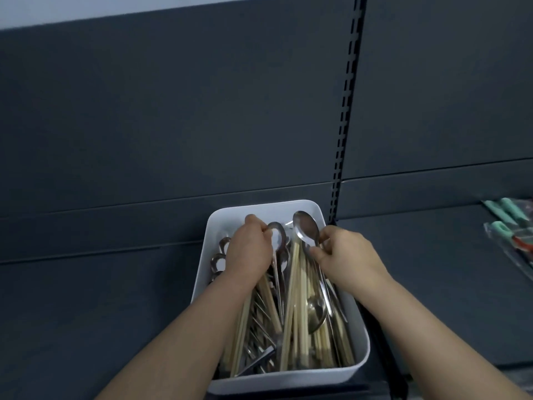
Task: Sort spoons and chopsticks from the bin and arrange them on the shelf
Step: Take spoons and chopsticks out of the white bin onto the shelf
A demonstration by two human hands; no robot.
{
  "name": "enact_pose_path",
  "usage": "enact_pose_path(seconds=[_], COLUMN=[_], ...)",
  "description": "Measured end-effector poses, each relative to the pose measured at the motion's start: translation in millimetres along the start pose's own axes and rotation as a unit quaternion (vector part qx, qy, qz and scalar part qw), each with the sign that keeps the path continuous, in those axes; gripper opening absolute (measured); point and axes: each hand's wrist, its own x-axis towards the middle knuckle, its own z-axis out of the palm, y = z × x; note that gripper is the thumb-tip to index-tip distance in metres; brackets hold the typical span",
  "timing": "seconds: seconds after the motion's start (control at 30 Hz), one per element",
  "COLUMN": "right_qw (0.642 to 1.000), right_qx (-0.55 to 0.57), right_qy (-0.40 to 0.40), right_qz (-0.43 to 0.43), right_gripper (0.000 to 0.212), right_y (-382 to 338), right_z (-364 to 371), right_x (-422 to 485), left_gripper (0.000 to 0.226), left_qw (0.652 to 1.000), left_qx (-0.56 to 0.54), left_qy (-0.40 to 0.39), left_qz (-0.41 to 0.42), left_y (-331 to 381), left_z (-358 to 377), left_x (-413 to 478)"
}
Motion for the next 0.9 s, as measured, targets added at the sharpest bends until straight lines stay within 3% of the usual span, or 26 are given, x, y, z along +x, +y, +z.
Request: enact_pose_path(seconds=[0.1,0.27,0.3,0.37,0.43,0.47,0.6,0.67,0.77,0.83,0.9], right_qw=[1.0,1.0,1.0,1.0,1.0,1.0,1.0,1.0,0.999,0.999,0.999], right_qx=[0.012,-0.006,-0.002,0.008,0.006,0.003,0.012,0.013,0.014,0.02,0.027], right_qy=[0.007,-0.005,-0.008,-0.007,-0.001,0.003,0.013,0.015,0.019,0.021,0.022], right_qz=[-0.003,-0.006,-0.005,0.001,0.006,0.007,0.016,0.019,0.023,0.023,0.022], right_gripper=[0.018,0.009,0.008,0.004,0.005,0.006,0.008,0.008,0.008,0.008,0.007], right_y=[2.0,4.8,6.6,11.7,17.4,20.1,28.2,28.6,25.8,23.2,20.0], right_z=[-3.6,-10.6,-11.6,-14.0,-16.0,-16.6,-18.8,-20.1,-22.1,-22.9,-23.3], right_x=[1.6,1.2,0.1,-3.5,-7.6,-9.5,-12.9,-14.3,-16.0,-17.0,-17.4], left_gripper=[0.02,0.008,0.008,0.016,0.006,0.011,0.03,0.021,0.009,0.007,0.011], left_qw=[0.998,0.989,0.993,0.994,0.971,0.96,0.947,0.938,0.955,0.982,0.965], left_qx=[-0.038,-0.119,-0.108,-0.051,0.019,0.043,0.079,0.115,0.061,-0.081,-0.254], left_qy=[-0.008,0.076,0.051,-0.081,-0.217,-0.249,-0.289,-0.302,-0.263,-0.159,-0.062], left_qz=[-0.047,-0.04,-0.009,0.062,0.102,0.116,0.119,0.126,0.122,0.059,-0.02], left_y=[-8.5,-6.6,-4.2,3.4,9.4,11.4,21.1,22.7,22.2,19.2,16.3], left_z=[2.5,-5.9,-7.2,-5.9,0.6,4.7,11.9,13.8,12.5,7.6,-3.9], left_x=[-2.8,-8.6,-10.9,-23.1,-40.2,-47.3,-60.2,-61.1,-55.3,-41.1,-27.0])
